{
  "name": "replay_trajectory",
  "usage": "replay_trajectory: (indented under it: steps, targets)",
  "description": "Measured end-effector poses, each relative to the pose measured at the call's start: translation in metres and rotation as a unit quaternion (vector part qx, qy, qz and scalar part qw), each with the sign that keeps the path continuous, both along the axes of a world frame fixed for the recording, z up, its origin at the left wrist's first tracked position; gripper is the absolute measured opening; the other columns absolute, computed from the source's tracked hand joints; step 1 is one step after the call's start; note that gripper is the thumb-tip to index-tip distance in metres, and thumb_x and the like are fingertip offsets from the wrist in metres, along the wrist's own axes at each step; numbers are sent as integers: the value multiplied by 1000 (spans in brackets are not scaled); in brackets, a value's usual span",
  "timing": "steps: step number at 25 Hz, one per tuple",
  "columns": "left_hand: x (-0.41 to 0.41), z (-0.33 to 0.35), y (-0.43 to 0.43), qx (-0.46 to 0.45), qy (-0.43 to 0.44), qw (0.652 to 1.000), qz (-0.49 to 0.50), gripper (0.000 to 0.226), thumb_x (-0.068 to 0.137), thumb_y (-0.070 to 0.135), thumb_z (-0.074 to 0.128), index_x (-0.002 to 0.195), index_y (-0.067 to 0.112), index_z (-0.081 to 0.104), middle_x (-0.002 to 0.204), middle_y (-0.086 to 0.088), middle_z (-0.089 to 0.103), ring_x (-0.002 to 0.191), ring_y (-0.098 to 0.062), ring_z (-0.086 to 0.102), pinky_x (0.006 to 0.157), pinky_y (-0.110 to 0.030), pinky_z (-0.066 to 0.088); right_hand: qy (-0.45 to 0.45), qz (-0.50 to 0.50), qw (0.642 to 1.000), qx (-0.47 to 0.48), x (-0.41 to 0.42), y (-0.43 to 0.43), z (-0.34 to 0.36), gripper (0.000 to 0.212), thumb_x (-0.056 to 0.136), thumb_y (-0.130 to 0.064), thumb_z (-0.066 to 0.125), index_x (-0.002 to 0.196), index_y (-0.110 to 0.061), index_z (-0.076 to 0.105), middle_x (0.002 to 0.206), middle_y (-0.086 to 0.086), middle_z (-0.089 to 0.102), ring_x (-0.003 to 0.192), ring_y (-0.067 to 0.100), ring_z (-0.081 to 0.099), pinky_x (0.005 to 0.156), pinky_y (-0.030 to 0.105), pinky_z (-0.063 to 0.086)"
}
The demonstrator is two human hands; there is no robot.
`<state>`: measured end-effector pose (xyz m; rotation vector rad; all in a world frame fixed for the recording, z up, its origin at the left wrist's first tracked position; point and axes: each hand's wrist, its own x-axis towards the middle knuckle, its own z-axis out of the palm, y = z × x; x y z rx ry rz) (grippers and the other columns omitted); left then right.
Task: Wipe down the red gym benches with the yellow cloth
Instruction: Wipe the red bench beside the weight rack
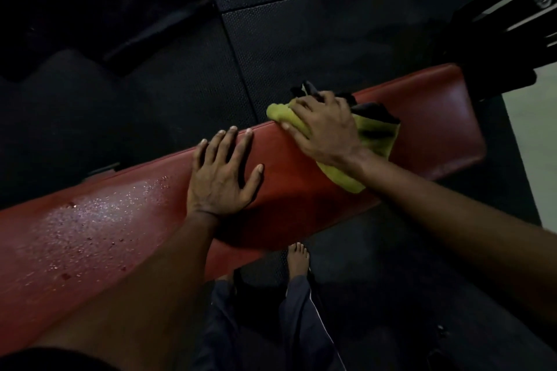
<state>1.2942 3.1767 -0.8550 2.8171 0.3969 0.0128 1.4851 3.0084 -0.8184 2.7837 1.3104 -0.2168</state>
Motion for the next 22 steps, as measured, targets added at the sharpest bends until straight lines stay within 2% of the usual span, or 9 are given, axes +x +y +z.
replay_trajectory:
  steps: [1,2,5,7,11,13,16,19,22]
  targets:
    - [0,0,0,2,1,1000,1,69,97,59,41,156,23,36,158,-8,39,146,-26,35,122,-46,18,11,31,999,0,16,-9,0,52,98,-61,38,124,-24,64,129,-2,61,112,30,52,88,44,42]
    - [0,0,0,3,3,1000,1,69,97,60,41,156,23,35,158,-8,39,146,-26,34,122,-46,18,14,7,1000,-3,33,-19,0,54,97,-60,38,122,-22,66,131,1,60,113,32,53,88,44,44]
    - [-1,-1,0,2,6,1000,-1,70,97,59,41,156,24,34,158,-7,38,146,-26,34,122,-47,18,12,-243,970,-13,72,-42,1,55,98,-58,37,114,-16,69,132,7,58,118,36,49,95,48,40]
    - [0,-1,0,6,4,1000,1,70,97,59,41,156,24,34,158,-7,38,146,-26,34,122,-46,17,-5,-302,953,-21,61,-28,3,54,97,-57,36,110,-17,70,130,7,59,117,36,48,95,50,37]
    - [0,-1,0,0,5,1000,1,69,96,59,41,156,23,36,158,-8,39,146,-26,34,122,-46,17,5,-231,973,6,-18,20,1,43,95,-52,40,110,-22,68,125,2,62,117,33,49,92,48,37]
    - [0,-1,0,-2,8,1000,3,69,96,59,39,156,24,35,158,-8,39,145,-26,35,121,-46,17,22,-172,985,10,-41,26,5,48,93,-50,43,127,-23,61,135,-1,57,128,33,44,99,48,37]
    - [1,-2,0,-7,20,1000,-3,69,96,59,36,156,25,33,159,-8,38,146,-27,34,122,-47,16,91,-78,992,-33,4,-13,14,65,92,-59,43,149,-29,42,155,-1,40,141,33,36,110,50,34]
    - [1,-1,-1,-18,32,999,-2,70,97,59,37,158,25,30,160,-7,35,148,-26,30,123,-46,13,113,-164,980,4,45,-58,12,66,93,-71,40,143,-29,48,157,1,37,148,30,29,116,59,29]
    - [1,0,-2,-14,31,999,0,70,97,58,37,158,26,29,160,-7,35,148,-26,30,123,-46,13,96,-226,966,77,20,-41,-2,63,93,-69,44,136,-23,55,150,0,44,147,31,31,118,53,30]
